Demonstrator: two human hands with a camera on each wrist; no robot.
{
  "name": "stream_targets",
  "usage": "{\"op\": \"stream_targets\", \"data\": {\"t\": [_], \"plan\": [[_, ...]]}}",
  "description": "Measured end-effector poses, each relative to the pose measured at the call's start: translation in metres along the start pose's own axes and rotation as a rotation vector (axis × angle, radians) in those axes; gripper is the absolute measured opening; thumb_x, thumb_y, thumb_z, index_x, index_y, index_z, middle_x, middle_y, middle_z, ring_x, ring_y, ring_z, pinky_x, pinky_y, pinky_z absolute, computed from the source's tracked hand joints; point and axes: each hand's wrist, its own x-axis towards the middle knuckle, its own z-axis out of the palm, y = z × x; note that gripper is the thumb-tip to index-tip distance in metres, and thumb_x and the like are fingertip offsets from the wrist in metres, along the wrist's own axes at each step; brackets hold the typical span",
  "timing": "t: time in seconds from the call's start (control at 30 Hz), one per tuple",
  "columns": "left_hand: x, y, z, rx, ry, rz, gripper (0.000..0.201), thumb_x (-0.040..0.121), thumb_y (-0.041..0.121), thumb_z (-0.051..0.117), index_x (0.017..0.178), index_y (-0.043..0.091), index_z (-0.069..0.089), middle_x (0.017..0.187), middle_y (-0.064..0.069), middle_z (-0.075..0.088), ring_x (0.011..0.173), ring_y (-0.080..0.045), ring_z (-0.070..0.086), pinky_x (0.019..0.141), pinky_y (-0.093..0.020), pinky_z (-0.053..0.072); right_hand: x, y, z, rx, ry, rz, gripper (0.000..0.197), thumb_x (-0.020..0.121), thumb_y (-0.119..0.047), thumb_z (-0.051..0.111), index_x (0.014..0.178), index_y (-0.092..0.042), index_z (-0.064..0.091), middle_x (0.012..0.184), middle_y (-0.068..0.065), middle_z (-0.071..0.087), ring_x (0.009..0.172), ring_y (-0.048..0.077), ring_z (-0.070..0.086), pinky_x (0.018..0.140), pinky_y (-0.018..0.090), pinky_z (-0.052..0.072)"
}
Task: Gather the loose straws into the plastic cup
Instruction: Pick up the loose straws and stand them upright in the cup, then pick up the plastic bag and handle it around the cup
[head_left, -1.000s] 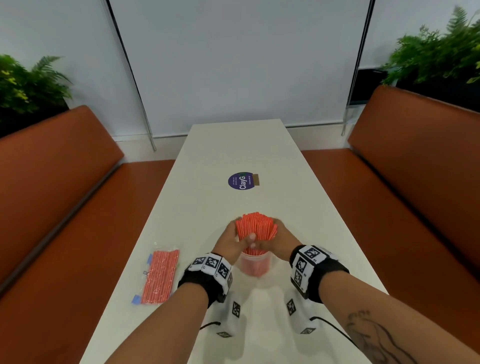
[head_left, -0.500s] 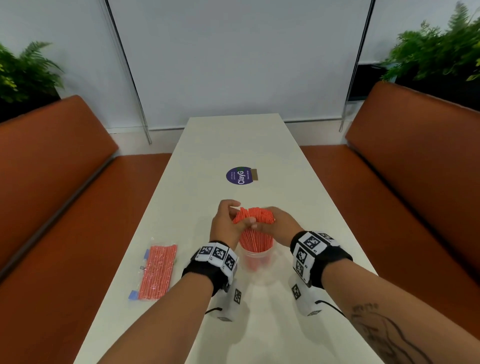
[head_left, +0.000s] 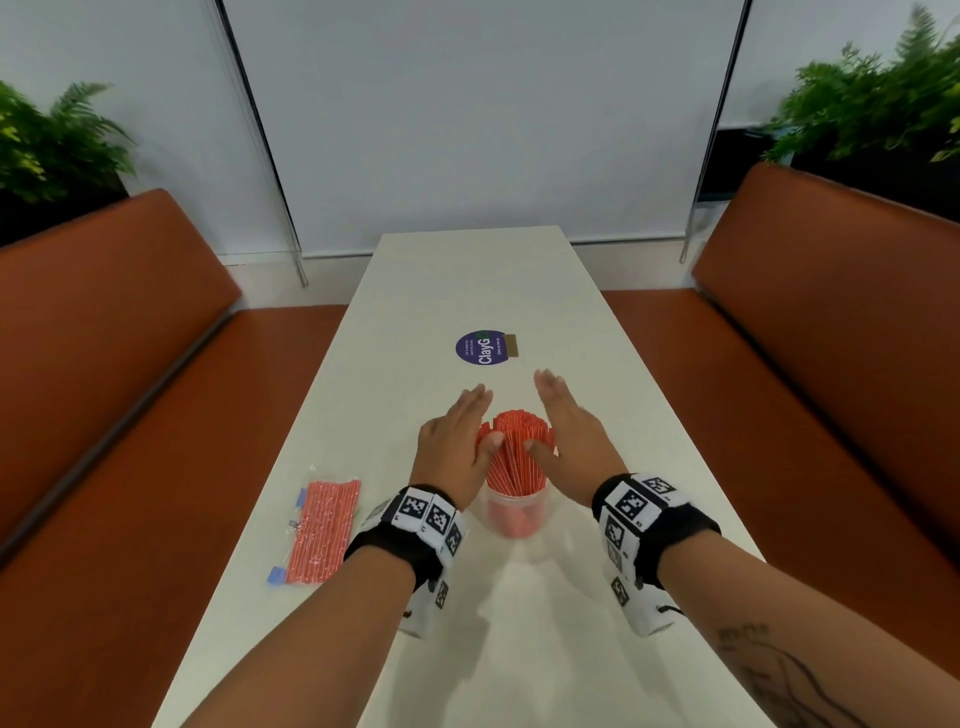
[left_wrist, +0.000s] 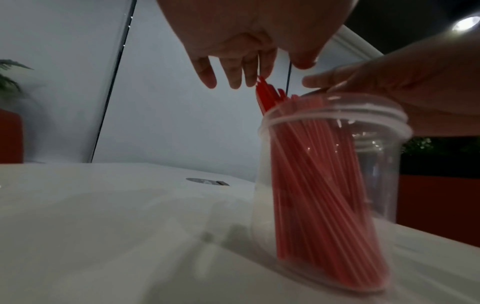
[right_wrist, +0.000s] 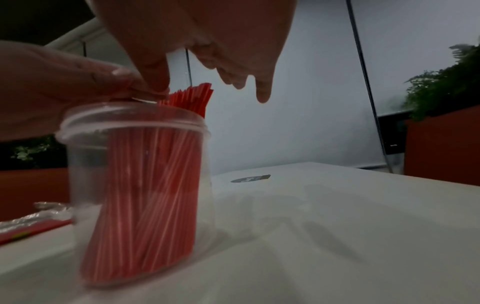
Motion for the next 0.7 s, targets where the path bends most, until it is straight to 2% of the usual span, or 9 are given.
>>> {"op": "stream_targets", "data": {"t": [0.07, 0.13, 0.23, 0.3, 0.4, 0.47, 0.53, 0.63, 0.7], "plan": [[-0.005, 0.002, -0.004, 0.027, -0.005, 0.01, 0.048, 0.099, 0.03, 0.037, 0.145, 0.019, 0.031, 0.155, 0.002, 0.029, 0.144, -0.011, 0.026, 0.114, -0.035, 0.021, -0.004, -0.004, 0.002, -0.093, -0.097, -0.032, 0.065, 0.096, -0.028, 0.042, 0.151, -0.023, 0.007, 0.161, -0.004, 0.005, 0.149, 0.016, 0.0, 0.12, 0.048, 0.014], [-0.01, -0.004, -0.012, 0.014, 0.004, -0.072, 0.046, 0.098, 0.027, 0.042, 0.143, 0.019, 0.035, 0.151, 0.001, 0.037, 0.139, -0.015, 0.036, 0.114, -0.036, 0.025, -0.007, -0.01, 0.002, -0.206, -0.159, -0.015, 0.059, 0.099, -0.032, 0.036, 0.151, -0.026, 0.01, 0.161, -0.005, 0.006, 0.149, 0.017, -0.004, 0.12, 0.051, 0.004], [-0.021, -0.023, -0.033, -0.108, 0.034, -0.317, 0.041, 0.096, 0.027, 0.047, 0.135, 0.018, 0.046, 0.139, -0.002, 0.051, 0.126, -0.021, 0.051, 0.109, -0.041, 0.036, -0.006, -0.024, -0.006, -0.213, -0.002, 0.037, 0.056, 0.097, -0.03, 0.039, 0.149, -0.024, 0.02, 0.159, 0.0, 0.014, 0.149, 0.02, 0.001, 0.118, 0.049, 0.0], [-0.03, -0.037, -0.049, -0.139, 0.043, -0.456, 0.036, 0.095, 0.028, 0.048, 0.129, 0.017, 0.051, 0.131, -0.003, 0.057, 0.119, -0.022, 0.055, 0.104, -0.036, 0.041, -0.006, -0.04, -0.009, -0.138, 0.191, 0.039, 0.051, 0.091, -0.022, 0.049, 0.141, -0.019, 0.038, 0.15, 0.007, 0.036, 0.143, 0.026, 0.025, 0.116, 0.047, 0.016], [-0.045, -0.06, -0.069, -0.11, 0.043, -0.636, 0.036, 0.094, 0.027, 0.049, 0.127, 0.013, 0.054, 0.128, -0.007, 0.06, 0.119, -0.025, 0.055, 0.101, -0.034, 0.041, -0.006, -0.075, 0.0, -0.031, 0.341, -0.038, 0.036, 0.083, -0.015, 0.057, 0.118, -0.014, 0.061, 0.117, 0.009, 0.06, 0.111, 0.029, 0.054, 0.093, 0.042, 0.04], [-0.059, -0.076, -0.076, -0.077, 0.015, -0.732, 0.038, 0.094, 0.027, 0.048, 0.128, 0.01, 0.053, 0.132, -0.01, 0.058, 0.122, -0.028, 0.053, 0.102, -0.035, 0.041, -0.006, -0.1, 0.013, 0.051, 0.226, -0.075, 0.028, 0.086, -0.017, 0.056, 0.113, -0.014, 0.062, 0.108, 0.007, 0.062, 0.096, 0.025, 0.056, 0.088, 0.039, 0.046], [-0.073, -0.086, -0.08, -0.045, -0.008, -0.806, 0.038, 0.094, 0.023, 0.047, 0.126, 0.004, 0.054, 0.132, -0.015, 0.057, 0.121, -0.03, 0.054, 0.1, -0.036, 0.043, -0.006, -0.123, 0.032, 0.17, -0.077, -0.02, 0.031, 0.091, -0.021, 0.054, 0.121, -0.014, 0.055, 0.115, 0.008, 0.058, 0.092, 0.018, 0.053, 0.094, 0.036, 0.046], [-0.092, -0.099, -0.081, -0.017, -0.084, -0.885, 0.037, 0.095, 0.019, 0.046, 0.125, -0.001, 0.052, 0.132, -0.019, 0.055, 0.12, -0.032, 0.055, 0.096, -0.036, 0.045, -0.004, -0.148, 0.069, 0.324, -0.524, 0.213, 0.057, 0.091, -0.027, 0.057, 0.141, -0.011, 0.035, 0.14, 0.011, 0.044, 0.12, 0.022, 0.051, 0.102, 0.032, 0.04], [-0.1, -0.106, -0.08, -0.012, -0.153, -0.918, 0.038, 0.094, 0.021, 0.046, 0.125, -0.002, 0.051, 0.132, -0.018, 0.055, 0.118, -0.032, 0.056, 0.091, -0.034, 0.046, 0.0, -0.157, 0.09, 0.453, -0.64, 0.396, 0.068, 0.09, -0.025, 0.058, 0.147, -0.01, 0.024, 0.138, 0.011, 0.045, 0.121, 0.025, 0.05, 0.1, 0.037, 0.045]]}}
